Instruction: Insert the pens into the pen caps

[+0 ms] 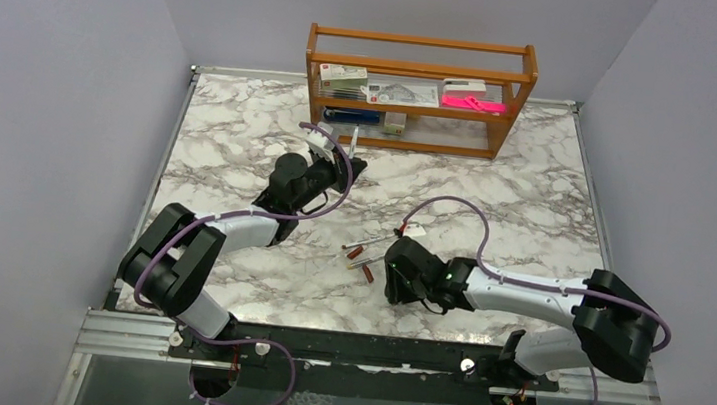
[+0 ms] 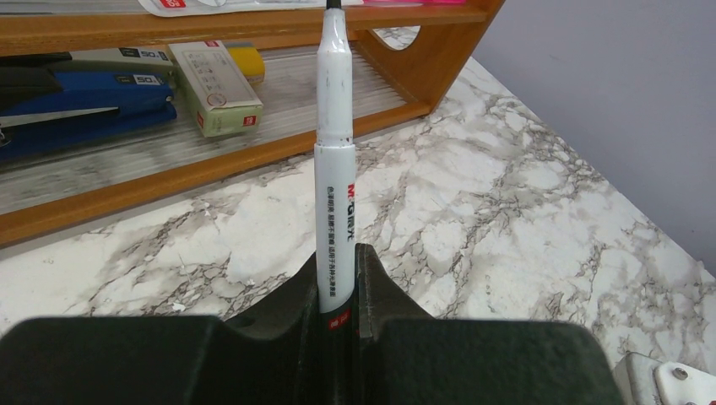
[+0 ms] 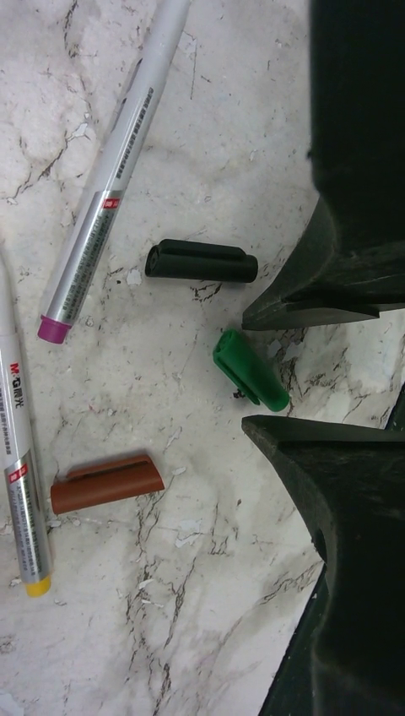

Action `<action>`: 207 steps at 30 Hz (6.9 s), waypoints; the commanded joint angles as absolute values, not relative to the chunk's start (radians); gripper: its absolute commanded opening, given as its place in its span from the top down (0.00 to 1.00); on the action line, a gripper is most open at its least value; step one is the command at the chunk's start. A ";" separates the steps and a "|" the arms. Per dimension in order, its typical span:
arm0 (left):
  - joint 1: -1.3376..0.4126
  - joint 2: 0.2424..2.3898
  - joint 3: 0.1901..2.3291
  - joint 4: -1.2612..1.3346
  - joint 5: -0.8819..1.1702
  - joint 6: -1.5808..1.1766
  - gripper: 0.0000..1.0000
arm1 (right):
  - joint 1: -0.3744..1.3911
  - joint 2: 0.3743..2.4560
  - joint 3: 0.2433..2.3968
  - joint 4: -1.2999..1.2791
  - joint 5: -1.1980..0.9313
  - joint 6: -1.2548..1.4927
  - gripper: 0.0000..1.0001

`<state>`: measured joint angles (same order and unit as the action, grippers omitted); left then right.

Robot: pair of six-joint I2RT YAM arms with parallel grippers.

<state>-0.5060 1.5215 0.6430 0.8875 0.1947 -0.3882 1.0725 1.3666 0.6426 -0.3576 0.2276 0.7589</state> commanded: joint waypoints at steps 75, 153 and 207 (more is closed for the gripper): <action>-0.749 1.814 0.564 1.662 0.571 -1.066 1.00 | 0.762 0.969 0.684 0.379 0.353 0.448 0.99; -0.765 1.793 0.603 1.756 0.575 -1.008 1.00 | 0.759 0.990 0.598 0.363 0.254 0.511 0.99; -0.720 1.730 0.904 1.602 0.650 -0.883 1.00 | 0.759 0.890 0.466 0.073 0.031 0.640 0.97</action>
